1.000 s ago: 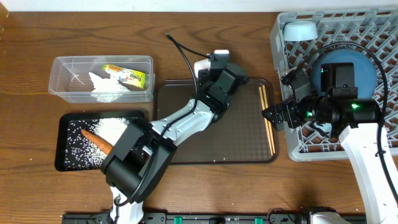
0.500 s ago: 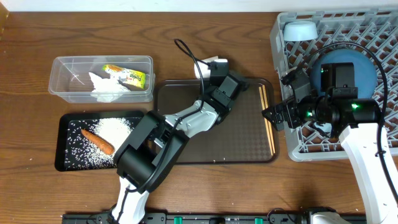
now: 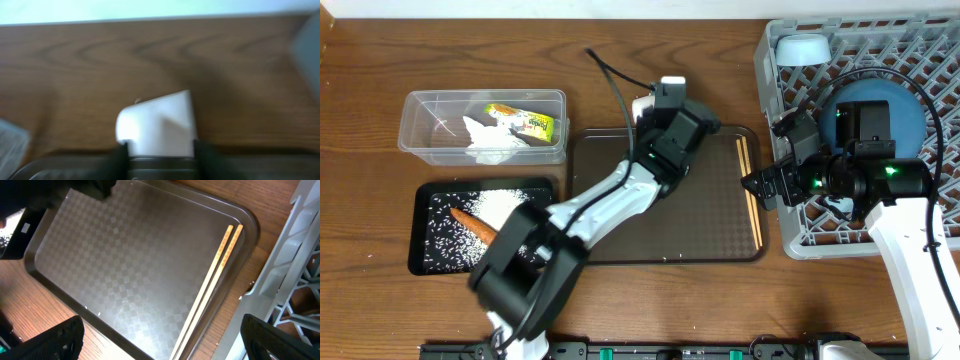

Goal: Sort waste into correct bins and load items into the dishwasher rack

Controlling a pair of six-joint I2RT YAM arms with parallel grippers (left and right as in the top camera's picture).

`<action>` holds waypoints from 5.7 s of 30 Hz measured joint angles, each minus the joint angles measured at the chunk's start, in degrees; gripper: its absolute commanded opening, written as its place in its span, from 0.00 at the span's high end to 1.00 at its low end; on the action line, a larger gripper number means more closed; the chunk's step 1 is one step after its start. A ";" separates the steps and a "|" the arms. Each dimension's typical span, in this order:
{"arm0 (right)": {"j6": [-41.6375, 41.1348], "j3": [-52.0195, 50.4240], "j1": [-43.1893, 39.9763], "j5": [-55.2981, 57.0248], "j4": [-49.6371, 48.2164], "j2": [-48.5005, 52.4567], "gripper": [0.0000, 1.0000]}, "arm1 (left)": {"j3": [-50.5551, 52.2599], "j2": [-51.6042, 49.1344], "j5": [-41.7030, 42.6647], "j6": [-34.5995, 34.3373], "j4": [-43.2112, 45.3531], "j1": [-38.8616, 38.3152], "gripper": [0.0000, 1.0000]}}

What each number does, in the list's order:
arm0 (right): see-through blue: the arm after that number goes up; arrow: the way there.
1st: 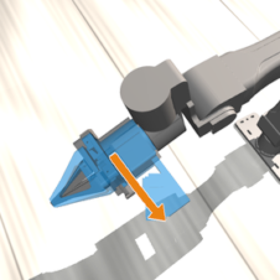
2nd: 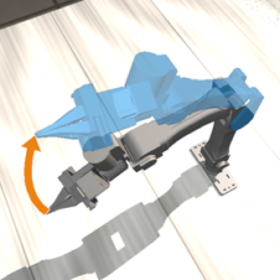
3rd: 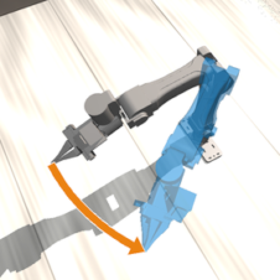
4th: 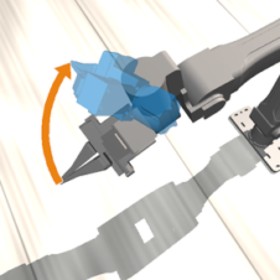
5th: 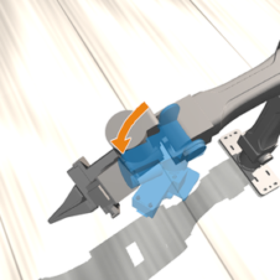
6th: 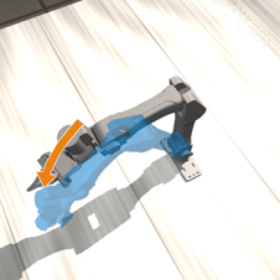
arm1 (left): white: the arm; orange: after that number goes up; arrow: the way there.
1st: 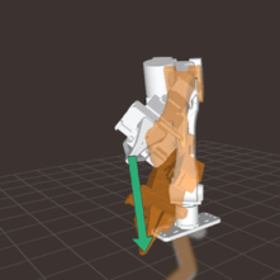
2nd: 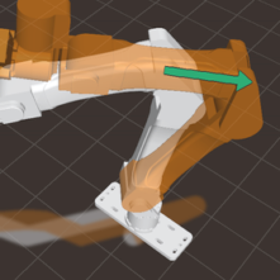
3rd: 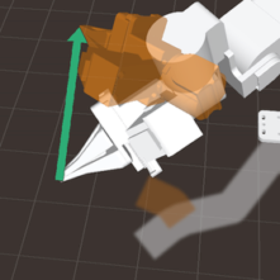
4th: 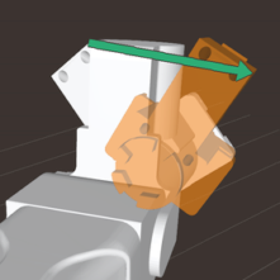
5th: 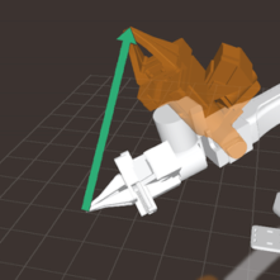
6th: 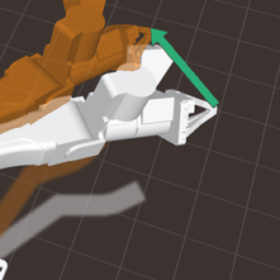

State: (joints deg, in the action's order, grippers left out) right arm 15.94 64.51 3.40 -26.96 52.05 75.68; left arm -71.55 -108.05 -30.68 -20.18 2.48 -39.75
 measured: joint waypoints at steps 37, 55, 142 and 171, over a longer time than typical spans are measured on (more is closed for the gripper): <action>0.00 0.00 0.00 0.00 -0.02 0.00 0.01 | -0.37 -14.82 2.12 -3.67 9.92 -0.02 0.19; 0.00 0.00 0.00 -0.02 0.02 0.00 0.01 | -0.33 -7.10 -4.28 7.85 1.51 -0.13 0.94; -0.15 0.07 0.00 0.00 0.00 0.00 0.01 | -40.44 -28.24 0.22 5.03 -41.79 8.44 0.28; -0.15 0.07 0.00 0.02 0.00 0.00 0.01 | -40.44 -28.24 -0.17 5.14 -42.97 8.44 0.53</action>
State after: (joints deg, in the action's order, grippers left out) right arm 15.79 64.58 3.40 -26.94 52.05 75.68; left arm -111.98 -136.29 -30.85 -15.05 -40.49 -31.31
